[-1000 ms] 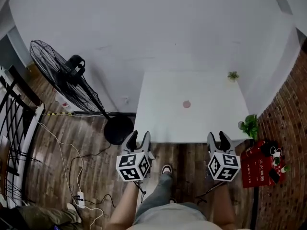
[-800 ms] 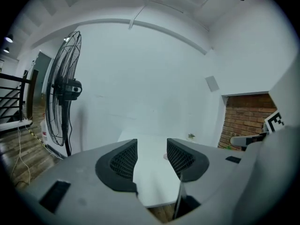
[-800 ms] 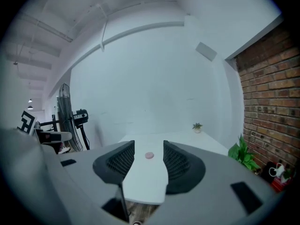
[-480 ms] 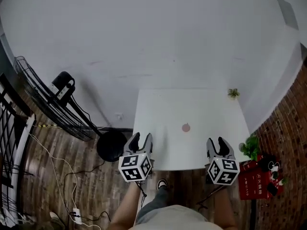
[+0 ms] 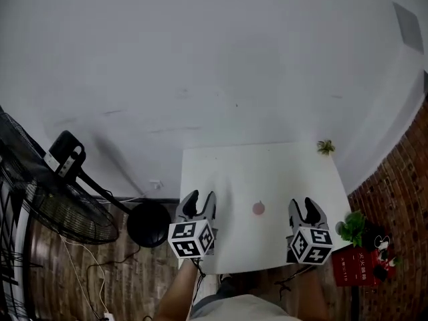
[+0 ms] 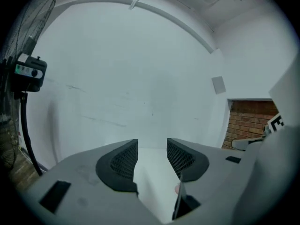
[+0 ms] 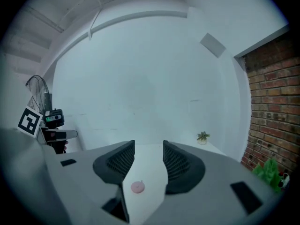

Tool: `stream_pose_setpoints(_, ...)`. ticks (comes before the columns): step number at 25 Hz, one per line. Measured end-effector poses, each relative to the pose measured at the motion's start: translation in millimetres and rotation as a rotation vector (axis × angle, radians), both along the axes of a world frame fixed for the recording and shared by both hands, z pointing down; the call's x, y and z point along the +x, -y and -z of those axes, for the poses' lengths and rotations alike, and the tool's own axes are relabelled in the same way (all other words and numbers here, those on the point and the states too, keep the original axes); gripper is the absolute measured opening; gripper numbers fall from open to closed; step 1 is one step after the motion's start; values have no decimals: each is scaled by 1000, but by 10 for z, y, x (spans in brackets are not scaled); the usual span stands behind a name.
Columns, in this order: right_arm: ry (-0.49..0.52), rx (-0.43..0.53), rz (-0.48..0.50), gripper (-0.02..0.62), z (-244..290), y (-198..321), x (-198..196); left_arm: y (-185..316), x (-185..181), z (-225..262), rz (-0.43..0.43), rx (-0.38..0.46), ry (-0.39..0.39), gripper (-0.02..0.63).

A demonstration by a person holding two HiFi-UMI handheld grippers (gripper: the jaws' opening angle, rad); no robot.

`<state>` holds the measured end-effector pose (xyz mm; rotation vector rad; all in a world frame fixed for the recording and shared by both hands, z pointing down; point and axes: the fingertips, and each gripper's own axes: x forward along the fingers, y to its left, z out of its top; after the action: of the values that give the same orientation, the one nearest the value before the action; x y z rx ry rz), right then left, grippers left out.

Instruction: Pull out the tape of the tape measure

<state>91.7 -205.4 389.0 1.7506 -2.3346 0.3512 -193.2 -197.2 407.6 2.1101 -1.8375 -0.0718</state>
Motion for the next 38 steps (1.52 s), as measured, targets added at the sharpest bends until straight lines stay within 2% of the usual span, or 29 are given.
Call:
stream_pose_setpoints(6, 4, -55, -12, 190, -194, 212, 20, 255, 116, -285, -38, -80, -3, 189)
stream_pose_setpoints(16, 21, -115, 72, 191, -394, 472, -131, 337, 85, -391, 23, -129, 4, 189)
stream_pose_setpoints(23, 7, -178, 155, 193, -665, 540, -364, 196, -46, -629, 83, -184, 4, 189)
stream_pose_setpoints(31, -19, -268, 233, 193, -1194, 595, -632, -84, -244, -1130, 159, -285, -10, 189)
stream_pose_setpoints(38, -57, -347, 276, 195, -1665, 546, -732, -315, -277, -1542, 198, -364, -32, 189)
